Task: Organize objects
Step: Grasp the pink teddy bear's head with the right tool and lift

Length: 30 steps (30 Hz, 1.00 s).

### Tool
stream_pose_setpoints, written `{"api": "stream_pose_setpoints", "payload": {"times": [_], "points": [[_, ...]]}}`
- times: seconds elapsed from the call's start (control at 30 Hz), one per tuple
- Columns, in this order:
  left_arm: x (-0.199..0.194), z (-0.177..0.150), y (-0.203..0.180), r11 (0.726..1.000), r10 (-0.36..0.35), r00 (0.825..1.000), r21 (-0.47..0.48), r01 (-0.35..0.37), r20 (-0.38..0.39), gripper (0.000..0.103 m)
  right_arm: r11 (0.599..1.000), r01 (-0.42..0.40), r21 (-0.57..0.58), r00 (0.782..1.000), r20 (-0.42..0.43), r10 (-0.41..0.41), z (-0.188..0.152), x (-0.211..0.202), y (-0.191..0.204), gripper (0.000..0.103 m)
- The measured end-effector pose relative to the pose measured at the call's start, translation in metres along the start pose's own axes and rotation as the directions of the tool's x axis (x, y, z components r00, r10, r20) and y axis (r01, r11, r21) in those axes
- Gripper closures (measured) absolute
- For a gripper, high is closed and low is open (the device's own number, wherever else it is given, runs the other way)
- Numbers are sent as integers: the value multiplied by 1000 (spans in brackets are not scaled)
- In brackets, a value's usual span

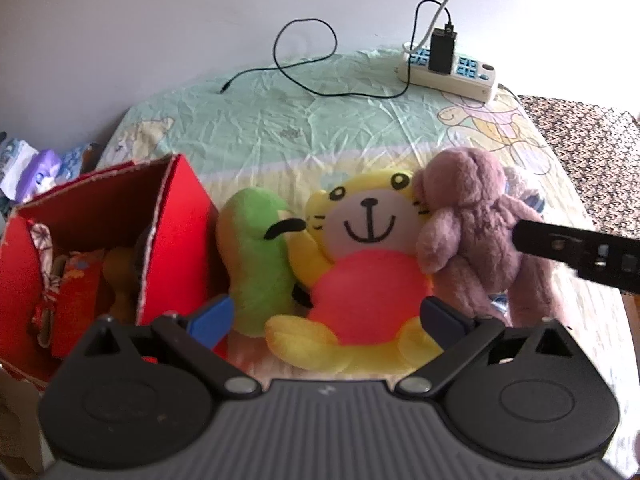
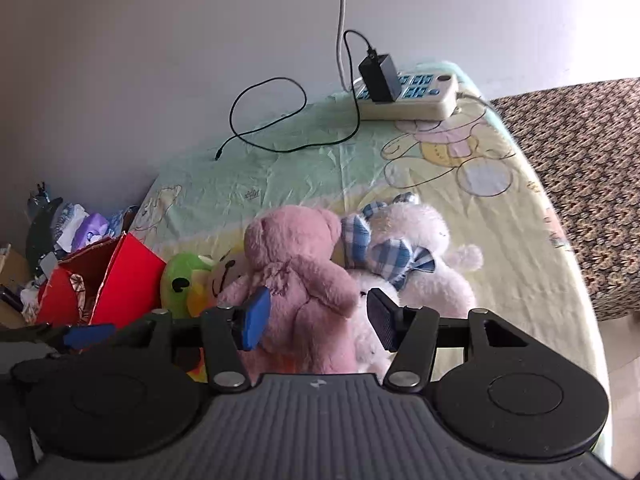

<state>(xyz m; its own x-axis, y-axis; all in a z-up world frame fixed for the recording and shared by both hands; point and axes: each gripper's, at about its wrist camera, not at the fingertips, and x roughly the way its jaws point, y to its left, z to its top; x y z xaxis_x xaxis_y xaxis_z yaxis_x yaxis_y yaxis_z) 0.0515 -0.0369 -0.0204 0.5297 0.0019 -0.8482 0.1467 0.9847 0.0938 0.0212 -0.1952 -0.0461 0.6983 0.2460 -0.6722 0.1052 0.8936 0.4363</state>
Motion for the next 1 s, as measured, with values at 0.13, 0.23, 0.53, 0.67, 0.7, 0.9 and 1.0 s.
{"api": "stream_pose_setpoints", "payload": {"times": [0.13, 0.23, 0.53, 0.67, 0.7, 0.9, 1.0], "points": [[0, -1, 0, 999, -37, 999, -1, 37, -9, 3, 998, -59, 23, 998, 3, 59, -2, 6, -3, 46], [2, -2, -3, 998, -59, 998, 2, 59, -14, 3, 998, -62, 19, 998, -11, 63, -3, 8, -3, 47], [11, -1, -16, 988, -154, 987, 18, 155, -45, 3, 997, -66, -35, 997, -50, 64, -2, 11, -3, 50], [21, 1, -18, 983, -181, 982, 5, 181, -55, 8, 993, -108, 36, 992, -59, 110, -1, 23, -14, 40], [24, 1, -19, 982, -191, 979, -2, 191, -67, 12, 992, -116, 43, 991, -58, 119, -2, 25, -15, 39], [31, 1, -28, 977, -211, 972, 3, 212, -103, 33, 973, -229, 31, 970, -81, 231, -4, 15, -11, 72], [30, -2, -32, 975, -216, 970, 24, 220, -110, 42, 964, -255, 73, 962, -82, 261, -7, 9, -15, 78]]}}
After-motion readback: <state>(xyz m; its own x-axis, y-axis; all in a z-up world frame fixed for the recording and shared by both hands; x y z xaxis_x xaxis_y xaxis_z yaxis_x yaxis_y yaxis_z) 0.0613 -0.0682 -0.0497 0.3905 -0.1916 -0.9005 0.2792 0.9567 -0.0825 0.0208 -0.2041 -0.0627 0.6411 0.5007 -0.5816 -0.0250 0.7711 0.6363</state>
